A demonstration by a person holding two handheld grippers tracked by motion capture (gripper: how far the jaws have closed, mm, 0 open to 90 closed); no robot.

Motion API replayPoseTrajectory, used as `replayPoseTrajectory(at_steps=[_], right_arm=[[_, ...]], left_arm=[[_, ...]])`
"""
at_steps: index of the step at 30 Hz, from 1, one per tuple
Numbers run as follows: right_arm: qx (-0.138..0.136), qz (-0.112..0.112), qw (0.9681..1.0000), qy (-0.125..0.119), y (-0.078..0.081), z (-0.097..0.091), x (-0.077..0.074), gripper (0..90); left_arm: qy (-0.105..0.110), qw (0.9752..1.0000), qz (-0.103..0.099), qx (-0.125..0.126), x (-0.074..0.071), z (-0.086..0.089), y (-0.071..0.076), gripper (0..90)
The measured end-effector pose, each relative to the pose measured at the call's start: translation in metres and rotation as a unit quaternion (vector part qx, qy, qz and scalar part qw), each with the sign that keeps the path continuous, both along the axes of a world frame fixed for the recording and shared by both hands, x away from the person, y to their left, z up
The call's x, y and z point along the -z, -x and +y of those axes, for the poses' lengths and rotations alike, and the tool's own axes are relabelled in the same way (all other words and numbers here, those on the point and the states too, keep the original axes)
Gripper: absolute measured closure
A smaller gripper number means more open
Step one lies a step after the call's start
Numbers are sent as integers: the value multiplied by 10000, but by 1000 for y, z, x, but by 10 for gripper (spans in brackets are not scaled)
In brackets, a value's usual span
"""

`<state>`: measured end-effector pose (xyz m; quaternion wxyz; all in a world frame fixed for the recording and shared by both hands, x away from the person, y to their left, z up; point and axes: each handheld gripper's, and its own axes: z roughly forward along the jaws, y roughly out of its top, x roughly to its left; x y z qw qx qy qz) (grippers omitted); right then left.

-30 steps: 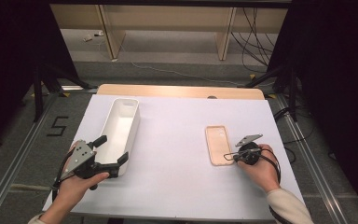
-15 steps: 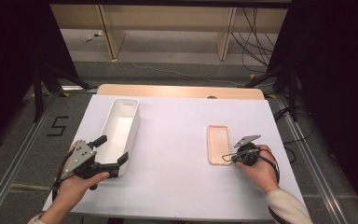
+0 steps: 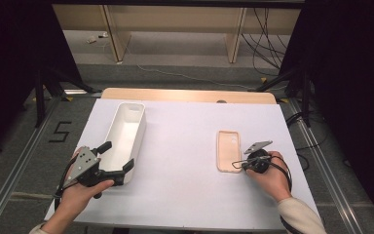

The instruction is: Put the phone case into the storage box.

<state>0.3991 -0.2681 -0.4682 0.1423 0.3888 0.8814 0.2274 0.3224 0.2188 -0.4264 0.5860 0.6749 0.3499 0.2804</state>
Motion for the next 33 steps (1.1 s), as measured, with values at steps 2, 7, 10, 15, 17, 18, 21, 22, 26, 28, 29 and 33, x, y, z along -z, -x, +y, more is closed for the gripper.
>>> replayPoseTrajectory(at_steps=[2,7,10,15,17,18,21,22,26,28,29,33], right_arm=[[119,46,9999,-58,1,0,0,890],[50,-323,9995,-34,-1,-5,-1,716],[48,-447,9990,-12,-2,-11,-6,619],[-8,-803,9962,-324,-5,-16,-12,395],[59,-832,9956,-420,-3,-15,-15,331],[58,-852,9952,-487,-3,-14,-16,306],[-65,-950,9929,-714,-1,-10,-21,253],[-82,-972,9923,-768,0,-8,-22,247],[-359,-1165,9887,-873,2,-4,-28,222],[-454,-1209,9877,-879,2,-2,-30,214],[-482,-1257,9872,-859,2,-2,-30,212],[-618,-1238,9869,-828,2,1,-32,211]], left_arm=[[-5,10000,-7,2,0,0,0,34],[6,10000,-7,7,0,1,0,34],[4,10000,-18,3,-1,1,0,35],[8,10000,-30,-4,-1,1,0,35],[-5,10000,-32,-7,-1,1,0,35],[-3,10000,-32,-11,-2,0,0,35],[1,10000,-29,-7,-2,0,-1,35],[5,10000,-31,-7,-3,-1,-1,35],[4,10000,-39,0,-3,-3,-2,35],[9,10000,-45,6,-4,-3,-1,35],[17,10000,-56,14,-5,-3,-1,35],[56,9999,-102,38,-5,-4,-1,35]])
